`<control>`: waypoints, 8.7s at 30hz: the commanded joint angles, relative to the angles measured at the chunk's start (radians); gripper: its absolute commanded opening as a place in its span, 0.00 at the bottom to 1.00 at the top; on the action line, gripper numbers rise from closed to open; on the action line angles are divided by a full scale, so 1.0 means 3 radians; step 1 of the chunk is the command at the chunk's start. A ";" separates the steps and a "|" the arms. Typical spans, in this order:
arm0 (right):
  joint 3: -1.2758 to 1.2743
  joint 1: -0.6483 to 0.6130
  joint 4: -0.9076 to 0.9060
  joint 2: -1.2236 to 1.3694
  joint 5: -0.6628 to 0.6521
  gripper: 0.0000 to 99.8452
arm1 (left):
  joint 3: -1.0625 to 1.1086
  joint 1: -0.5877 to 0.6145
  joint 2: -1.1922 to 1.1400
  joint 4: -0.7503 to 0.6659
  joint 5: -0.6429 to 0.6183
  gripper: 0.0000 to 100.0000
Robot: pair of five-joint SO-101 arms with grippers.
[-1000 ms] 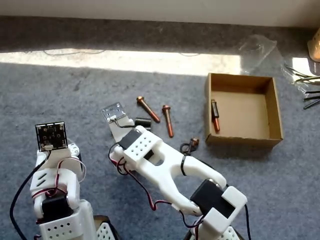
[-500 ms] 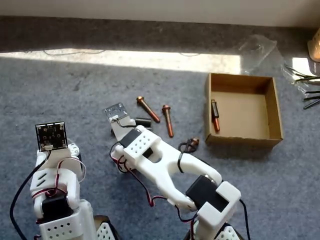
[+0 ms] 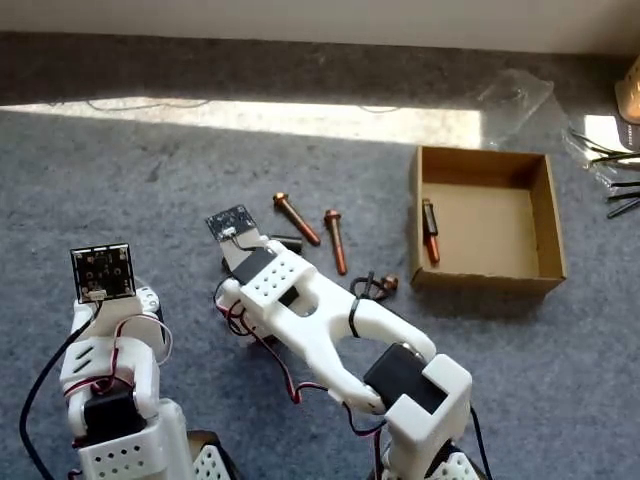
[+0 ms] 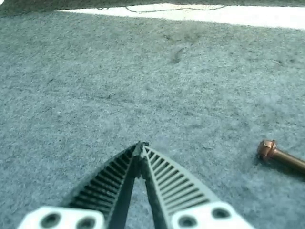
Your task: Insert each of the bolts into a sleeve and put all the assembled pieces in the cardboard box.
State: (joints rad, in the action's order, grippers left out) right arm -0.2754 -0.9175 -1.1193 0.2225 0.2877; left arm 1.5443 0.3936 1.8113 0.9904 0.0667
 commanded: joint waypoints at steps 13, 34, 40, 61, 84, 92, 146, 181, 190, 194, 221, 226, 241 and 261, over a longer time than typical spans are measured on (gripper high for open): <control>0.0969 0.0125 -0.0979 -0.0049 -0.0435 0.03 | -0.0008 0.0013 0.0038 -0.0072 0.0010 0.01; 0.2606 0.1097 -0.2125 -0.0703 -0.0614 0.00 | 0.0304 -0.0038 0.0038 -0.0506 0.0010 0.01; 0.2330 0.1373 -0.2110 -0.1516 -0.0614 0.00 | 0.0284 -0.0207 0.0038 -0.0501 0.0010 0.01; -0.0146 0.1808 -0.0678 -0.3480 -0.1222 0.00 | 0.0309 -0.0222 0.0038 -0.0501 0.0010 0.01; -0.3010 0.1905 0.0770 -0.5593 -0.1591 0.00 | 0.0008 -0.0601 0.0013 -0.0077 0.0256 0.01; -0.3388 0.1905 0.0775 -0.5854 -0.1591 0.00 | -0.0120 -0.0852 0.0008 -0.0072 0.0302 0.01; -0.4253 0.2043 0.0944 -0.6861 -0.1427 0.00 | -0.2703 -0.1603 -0.4948 -0.0399 -0.2041 0.01; -0.4258 0.2043 0.0939 -0.6861 -0.1427 0.00 | -0.2739 -0.1798 -0.5271 -0.0716 -0.4030 0.12; -0.4258 0.2043 0.0939 -0.6861 -0.1427 0.00 | -0.2601 -0.1788 -0.5271 -0.0731 -0.4260 0.21; -0.4258 0.2043 0.0939 -0.6861 -0.1427 0.00 | -0.2596 -0.1598 -0.5276 -0.0731 -0.4260 0.21; -0.4258 0.2048 0.0933 -0.6861 -0.1427 0.00 | -0.2734 -0.1542 -0.6017 -0.1207 -0.4266 0.14; -0.4258 0.2048 0.0933 -0.6861 -0.1427 0.00 | -0.2969 -0.1430 -0.6145 -0.0946 -0.4250 0.04; -0.4258 0.2048 0.0933 -0.6861 -0.1427 0.00 | -0.3010 -0.1445 -0.6140 -0.0926 -0.4240 0.09; -0.4355 0.2048 0.0949 -0.6861 -0.1432 0.00 | -0.3353 -0.1450 -0.6181 -0.0767 -0.3033 0.09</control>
State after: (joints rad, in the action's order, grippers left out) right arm -1.5965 -0.3161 -0.8692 -1.8243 -0.1450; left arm 0.5731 -0.0514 -0.0499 0.7587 -0.8539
